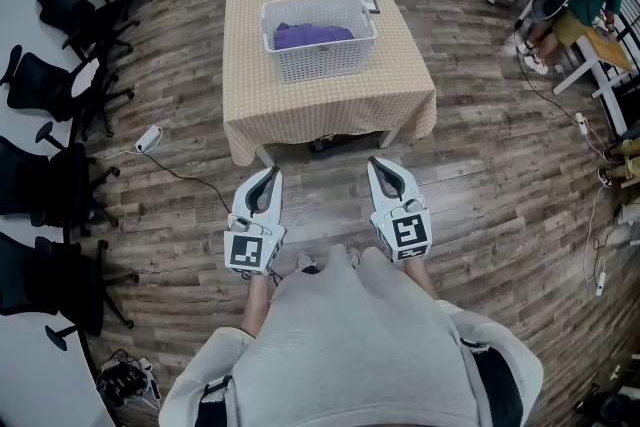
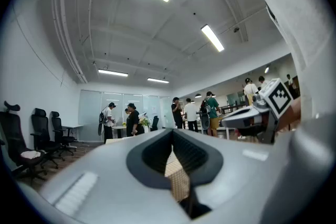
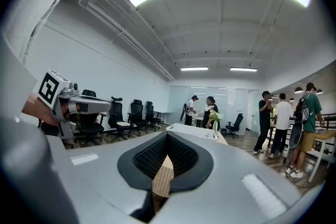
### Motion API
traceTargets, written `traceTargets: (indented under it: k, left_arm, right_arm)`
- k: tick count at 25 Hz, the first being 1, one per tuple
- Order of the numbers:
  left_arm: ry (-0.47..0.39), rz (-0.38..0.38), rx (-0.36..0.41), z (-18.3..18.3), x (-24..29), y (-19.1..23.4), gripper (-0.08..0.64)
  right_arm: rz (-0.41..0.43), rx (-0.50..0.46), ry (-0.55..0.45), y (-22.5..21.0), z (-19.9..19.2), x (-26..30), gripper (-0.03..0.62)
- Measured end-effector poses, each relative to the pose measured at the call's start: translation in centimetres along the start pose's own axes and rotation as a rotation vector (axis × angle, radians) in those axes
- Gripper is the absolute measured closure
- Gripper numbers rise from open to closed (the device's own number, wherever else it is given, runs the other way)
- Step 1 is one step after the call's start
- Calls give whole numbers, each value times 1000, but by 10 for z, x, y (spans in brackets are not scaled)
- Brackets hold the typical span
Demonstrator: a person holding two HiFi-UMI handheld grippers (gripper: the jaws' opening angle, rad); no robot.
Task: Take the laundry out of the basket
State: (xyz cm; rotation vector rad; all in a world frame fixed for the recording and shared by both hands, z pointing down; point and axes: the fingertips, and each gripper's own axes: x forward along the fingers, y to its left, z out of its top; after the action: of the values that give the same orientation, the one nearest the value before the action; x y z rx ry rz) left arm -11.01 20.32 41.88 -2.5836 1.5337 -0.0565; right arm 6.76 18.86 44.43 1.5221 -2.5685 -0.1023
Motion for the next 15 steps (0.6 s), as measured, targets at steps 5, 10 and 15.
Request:
traceTargets:
  k: [5,10,15]
  left_arm:
    - [-3,2,3,4,4,2,549]
    - [-4,-7,8,6,9,-10,549]
    - [7,-4,12,5,11,-23,549]
  right_arm:
    - [-1,-2,-5,-5,1,3,595]
    - [5,-1,-5,-10,-3,-2,595]
    - [24,12,-11,-15,-5,-9,595]
